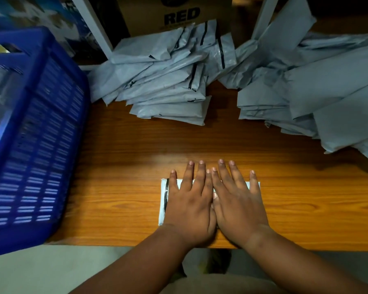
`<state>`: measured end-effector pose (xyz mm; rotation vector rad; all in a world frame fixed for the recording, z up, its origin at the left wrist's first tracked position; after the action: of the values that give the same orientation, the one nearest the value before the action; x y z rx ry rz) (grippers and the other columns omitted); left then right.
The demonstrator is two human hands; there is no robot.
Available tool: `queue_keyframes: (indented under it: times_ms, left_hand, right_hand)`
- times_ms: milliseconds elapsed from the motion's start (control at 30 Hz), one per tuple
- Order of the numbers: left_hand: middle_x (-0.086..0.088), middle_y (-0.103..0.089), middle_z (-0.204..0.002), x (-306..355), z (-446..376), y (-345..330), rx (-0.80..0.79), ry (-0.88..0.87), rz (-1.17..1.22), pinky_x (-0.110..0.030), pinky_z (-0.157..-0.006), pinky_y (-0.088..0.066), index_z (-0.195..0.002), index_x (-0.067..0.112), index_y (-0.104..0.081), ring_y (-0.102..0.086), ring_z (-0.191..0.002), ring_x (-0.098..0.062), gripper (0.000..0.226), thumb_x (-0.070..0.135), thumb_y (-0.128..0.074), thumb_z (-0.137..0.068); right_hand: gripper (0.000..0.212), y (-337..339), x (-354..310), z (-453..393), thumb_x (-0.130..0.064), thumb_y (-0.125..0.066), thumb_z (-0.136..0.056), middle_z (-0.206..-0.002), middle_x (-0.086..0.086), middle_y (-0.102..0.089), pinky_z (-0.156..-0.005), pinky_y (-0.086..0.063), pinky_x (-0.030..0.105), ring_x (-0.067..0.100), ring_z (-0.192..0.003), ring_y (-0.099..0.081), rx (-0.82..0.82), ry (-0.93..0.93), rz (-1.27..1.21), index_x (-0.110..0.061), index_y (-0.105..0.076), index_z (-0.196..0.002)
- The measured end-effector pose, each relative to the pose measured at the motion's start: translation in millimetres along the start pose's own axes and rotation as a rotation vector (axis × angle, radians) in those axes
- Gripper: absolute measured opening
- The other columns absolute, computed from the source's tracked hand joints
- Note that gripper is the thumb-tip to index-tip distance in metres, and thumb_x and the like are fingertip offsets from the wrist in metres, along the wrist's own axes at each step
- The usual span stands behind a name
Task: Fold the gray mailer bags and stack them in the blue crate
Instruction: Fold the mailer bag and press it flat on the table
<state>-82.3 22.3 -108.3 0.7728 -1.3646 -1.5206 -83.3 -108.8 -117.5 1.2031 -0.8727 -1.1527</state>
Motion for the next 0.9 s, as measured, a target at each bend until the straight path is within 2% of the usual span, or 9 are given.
queue_keyframes:
  times_ms: [200, 333, 467, 567, 667, 767, 900]
  left_hand:
    - [-0.012, -0.008, -0.178, 1, 4, 5, 0.002, -0.007, 0.011, -0.067, -0.125, -0.008, -0.170, 0.015, -0.018, 0.001, -0.164, -0.036, 0.077, 0.049, -0.033, -0.102]
    - [-0.014, -0.019, -0.175, -3, 7, 10, -0.015, -0.046, -0.036, -0.071, -0.121, -0.014, -0.167, 0.015, -0.027, -0.011, -0.163, -0.037, 0.075, 0.052, -0.033, -0.102]
    - [-0.015, -0.033, -0.170, -28, 14, 16, 0.026, -0.036, -0.095, -0.069, -0.121, -0.020, -0.162, 0.011, -0.039, -0.025, -0.160, -0.032, 0.072, 0.054, -0.031, -0.104]
    - [-0.017, -0.026, -0.173, -42, 20, 5, 0.061, -0.003, -0.060, -0.060, -0.128, -0.018, -0.165, 0.008, -0.032, -0.016, -0.163, -0.031, 0.071, 0.051, -0.023, -0.109]
    - [-0.018, -0.019, -0.175, -45, 21, -3, 0.097, -0.023, -0.028, -0.055, -0.130, -0.015, -0.167, 0.007, -0.026, -0.008, -0.164, -0.030, 0.070, 0.048, -0.024, -0.110]
    - [-0.017, -0.019, -0.175, -46, 20, -3, 0.143, -0.045, 0.003, -0.052, -0.131, -0.013, -0.167, 0.007, -0.026, -0.007, -0.165, -0.029, 0.069, 0.045, -0.027, -0.110]
    - [-0.016, -0.013, -0.176, -51, 19, -7, 0.179, -0.062, 0.065, -0.050, -0.132, -0.011, -0.168, 0.009, -0.021, -0.003, -0.165, -0.026, 0.070, 0.045, -0.028, -0.109]
  right_hand:
    - [0.071, 7, -3, 3, -0.047, -0.017, -0.104, -0.179, 0.002, -0.003, -0.129, -0.009, 0.064, 0.025, -0.166, 0.003, -0.017, -0.011, -0.014, -0.023, -0.017, -0.171]
    - [0.069, 12, -4, 5, -0.049, -0.014, -0.106, -0.180, 0.001, -0.003, -0.130, -0.007, 0.061, 0.023, -0.166, 0.003, -0.026, -0.001, -0.045, -0.026, -0.017, -0.171]
    - [0.063, 20, -11, 2, -0.047, -0.023, -0.109, -0.177, 0.008, -0.019, -0.131, -0.009, 0.062, 0.026, -0.165, -0.011, 0.049, 0.019, -0.102, -0.021, -0.034, -0.166]
    - [0.059, 14, -30, -3, -0.040, -0.035, -0.109, -0.176, 0.008, -0.023, -0.131, -0.011, 0.059, 0.027, -0.164, -0.015, 0.056, 0.094, -0.118, -0.022, -0.035, -0.165]
    - [0.062, 6, -38, -6, -0.041, -0.031, -0.109, -0.178, 0.004, -0.017, -0.132, -0.009, 0.058, 0.023, -0.165, -0.010, 0.035, 0.098, -0.110, -0.028, -0.024, -0.169]
    - [0.064, 5, -37, -7, -0.042, -0.030, -0.109, -0.179, 0.002, -0.011, -0.131, -0.010, 0.057, 0.022, -0.166, -0.005, 0.036, 0.090, -0.090, -0.031, -0.016, -0.170]
    - [0.068, 4, -38, -9, -0.044, -0.031, -0.106, -0.179, 0.002, -0.009, -0.131, -0.011, 0.057, 0.022, -0.166, -0.005, 0.055, 0.084, -0.105, -0.030, -0.014, -0.171]
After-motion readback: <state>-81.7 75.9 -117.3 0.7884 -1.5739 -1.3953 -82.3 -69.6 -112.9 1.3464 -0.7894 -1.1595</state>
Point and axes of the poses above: each hand's wrist, its own z-axis away from the middle knuckle, its own y-axis out of the back of the hand, x = y × z, the point moved 5 cm from there along -z, towards the middle knuckle
